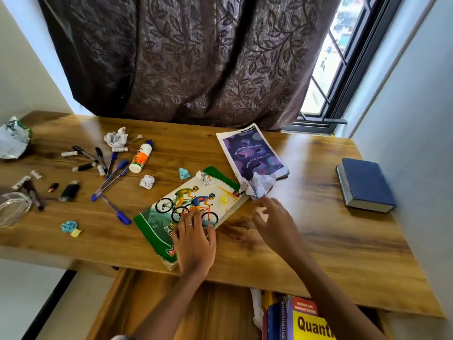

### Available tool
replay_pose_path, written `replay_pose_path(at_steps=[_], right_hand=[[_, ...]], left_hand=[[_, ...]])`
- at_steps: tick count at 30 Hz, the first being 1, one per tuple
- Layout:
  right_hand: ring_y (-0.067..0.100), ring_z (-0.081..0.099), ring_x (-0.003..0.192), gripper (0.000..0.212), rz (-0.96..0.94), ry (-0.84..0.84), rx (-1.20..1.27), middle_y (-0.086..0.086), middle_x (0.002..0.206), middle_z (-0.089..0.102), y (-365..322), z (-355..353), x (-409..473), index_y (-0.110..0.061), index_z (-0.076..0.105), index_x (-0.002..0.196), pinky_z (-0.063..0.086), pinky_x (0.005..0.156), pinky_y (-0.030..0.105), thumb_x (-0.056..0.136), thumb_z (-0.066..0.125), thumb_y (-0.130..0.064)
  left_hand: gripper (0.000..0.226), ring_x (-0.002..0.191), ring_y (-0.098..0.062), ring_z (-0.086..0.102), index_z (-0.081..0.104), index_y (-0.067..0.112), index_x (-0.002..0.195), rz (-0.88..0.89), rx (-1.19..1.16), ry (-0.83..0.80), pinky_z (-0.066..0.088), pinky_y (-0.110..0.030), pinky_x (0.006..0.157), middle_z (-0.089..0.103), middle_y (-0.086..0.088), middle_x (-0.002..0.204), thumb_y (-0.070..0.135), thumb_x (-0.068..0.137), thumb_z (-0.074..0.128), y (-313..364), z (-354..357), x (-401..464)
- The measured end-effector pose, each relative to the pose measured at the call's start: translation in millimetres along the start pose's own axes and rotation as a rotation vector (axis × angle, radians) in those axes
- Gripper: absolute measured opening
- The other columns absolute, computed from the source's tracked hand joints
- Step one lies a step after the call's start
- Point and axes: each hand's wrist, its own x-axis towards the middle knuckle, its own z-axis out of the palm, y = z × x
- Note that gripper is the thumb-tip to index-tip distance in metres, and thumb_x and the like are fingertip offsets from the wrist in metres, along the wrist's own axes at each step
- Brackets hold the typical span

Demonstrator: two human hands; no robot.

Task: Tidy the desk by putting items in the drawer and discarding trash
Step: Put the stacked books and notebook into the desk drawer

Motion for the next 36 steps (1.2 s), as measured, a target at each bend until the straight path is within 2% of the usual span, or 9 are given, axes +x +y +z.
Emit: replay_pose_path(at_steps=[8,11,16,22,24,26,30,33,36], right_hand=[[0.030,0.022,0.138,0.072,0.062,-0.050,-0.306,0.006,0.155,0.017,27.8,40.7,82.8,-0.028,0.025,0.144,0.038,0.101,0.052,0.084,0.065,-0.033],[0.029,0.037,0.130,0.057,0.016,-0.026,-0.351,0.008,0.146,0.037,38.7,49.3,81.3,-0.028,0.034,0.140,0.044,0.094,0.047,0.088,0.057,-0.024],[0.030,0.059,0.094,0.040,0.020,0.315,-0.183,0.009,0.111,0.061,52.1,44.1,76.3,-0.022,0.053,0.123,0.041,0.064,0.029,0.085,0.057,-0.010],[0.037,0.045,0.114,0.050,0.244,0.598,-0.226,0.015,0.125,0.051,78.1,20.7,77.9,-0.016,0.055,0.120,0.039,0.090,0.048,0.071,0.049,-0.011],[0.032,0.033,0.126,0.057,0.249,0.576,-0.314,0.015,0.137,0.041,71.0,27.1,74.7,-0.017,0.051,0.123,0.031,0.097,0.053,0.067,0.047,-0.020],[0.030,0.032,0.127,0.053,0.032,0.505,-0.351,0.014,0.137,0.039,54.5,45.8,69.3,-0.018,0.051,0.122,0.028,0.099,0.051,0.068,0.049,-0.022],[0.023,0.056,0.104,0.031,-0.504,0.150,-0.468,0.003,0.110,0.061,10.8,88.3,57.9,-0.019,0.066,0.096,0.050,0.086,0.041,0.080,0.041,-0.025],[0.021,0.053,0.107,0.024,-0.483,-0.140,-0.501,0.005,0.115,0.061,-10.0,107.3,76.9,-0.013,0.061,0.108,0.046,0.091,0.035,0.091,0.047,-0.023],[0.020,0.048,0.106,0.023,-0.397,-0.161,-0.489,0.006,0.117,0.056,-23.0,119.4,109.5,-0.012,0.055,0.112,0.042,0.090,0.032,0.092,0.045,-0.018]], left_hand=[[0.054,0.124,-0.024,0.048,0.053,0.015,0.129,0.004,0.009,-0.018,0.040,-0.044,0.099,0.054,-0.004,0.135,0.047,0.091,0.032,-0.5,3.9,5.2],[0.054,0.123,-0.024,0.049,0.053,0.015,0.128,-0.004,-0.003,-0.011,0.040,-0.043,0.099,0.055,-0.003,0.134,0.048,0.090,0.032,1.2,4.4,7.6],[0.054,0.124,-0.023,0.049,0.052,0.015,0.129,0.008,-0.028,-0.006,0.039,-0.044,0.099,0.054,-0.002,0.135,0.048,0.089,0.035,0.3,4.0,7.1],[0.053,0.124,-0.023,0.049,0.052,0.016,0.129,0.011,-0.037,-0.003,0.040,-0.044,0.100,0.055,-0.003,0.134,0.047,0.088,0.039,0.3,3.6,7.1],[0.052,0.124,-0.023,0.049,0.052,0.016,0.129,0.008,-0.045,0.000,0.041,-0.044,0.100,0.055,-0.002,0.134,0.047,0.088,0.040,0.9,2.5,7.3],[0.052,0.125,-0.022,0.049,0.052,0.017,0.129,-0.003,-0.052,-0.004,0.041,-0.044,0.100,0.055,-0.001,0.134,0.046,0.088,0.040,1.1,1.9,7.8],[0.051,0.128,-0.020,0.046,0.051,0.018,0.130,-0.009,-0.047,-0.025,0.038,-0.044,0.104,0.053,0.000,0.136,0.045,0.089,0.037,0.8,3.0,7.9],[0.052,0.128,-0.021,0.047,0.052,0.018,0.129,-0.017,-0.041,-0.052,0.039,-0.045,0.105,0.054,-0.001,0.135,0.045,0.088,0.037,2.4,1.8,8.5],[0.050,0.127,-0.019,0.049,0.054,0.021,0.128,-0.018,-0.064,-0.068,0.041,-0.046,0.104,0.056,0.001,0.133,0.044,0.086,0.038,3.8,-1.5,9.9]])
